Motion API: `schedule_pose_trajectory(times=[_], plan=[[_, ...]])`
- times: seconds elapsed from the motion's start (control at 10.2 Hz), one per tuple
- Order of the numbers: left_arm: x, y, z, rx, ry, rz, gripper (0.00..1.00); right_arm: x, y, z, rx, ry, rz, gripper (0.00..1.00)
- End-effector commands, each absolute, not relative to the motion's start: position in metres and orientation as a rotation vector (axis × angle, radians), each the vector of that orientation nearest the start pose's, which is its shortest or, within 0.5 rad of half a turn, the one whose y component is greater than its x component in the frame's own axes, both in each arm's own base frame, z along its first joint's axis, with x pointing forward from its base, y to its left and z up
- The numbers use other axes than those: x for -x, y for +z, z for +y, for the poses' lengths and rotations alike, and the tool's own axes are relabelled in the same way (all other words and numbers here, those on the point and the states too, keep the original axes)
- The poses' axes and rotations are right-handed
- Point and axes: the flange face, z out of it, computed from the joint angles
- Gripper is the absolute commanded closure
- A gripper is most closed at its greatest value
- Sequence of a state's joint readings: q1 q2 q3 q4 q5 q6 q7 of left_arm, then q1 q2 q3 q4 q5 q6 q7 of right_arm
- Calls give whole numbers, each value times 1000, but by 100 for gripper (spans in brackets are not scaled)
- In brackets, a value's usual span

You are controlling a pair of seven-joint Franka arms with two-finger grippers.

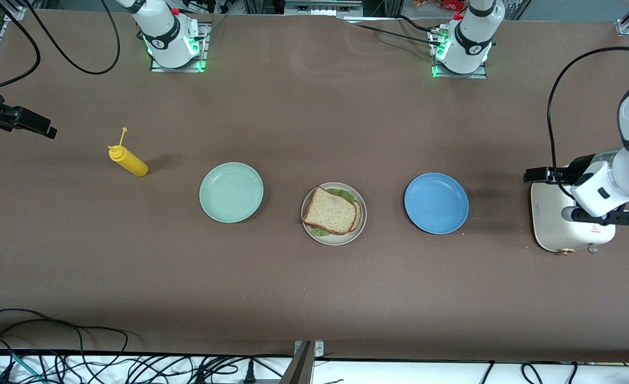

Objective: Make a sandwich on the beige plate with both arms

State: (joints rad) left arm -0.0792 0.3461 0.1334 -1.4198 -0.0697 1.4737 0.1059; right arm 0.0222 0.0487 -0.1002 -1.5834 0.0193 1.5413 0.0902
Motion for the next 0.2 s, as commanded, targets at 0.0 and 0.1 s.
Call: schedule_pose_trajectory(times=[0.0, 0.1], plan=[[-609, 517, 10, 3122, 438, 117, 0, -561, 593, -38, 3107, 132, 280, 0], [-603, 534, 6, 3128, 405, 142, 0, -561, 593, -38, 3107, 132, 280, 0]])
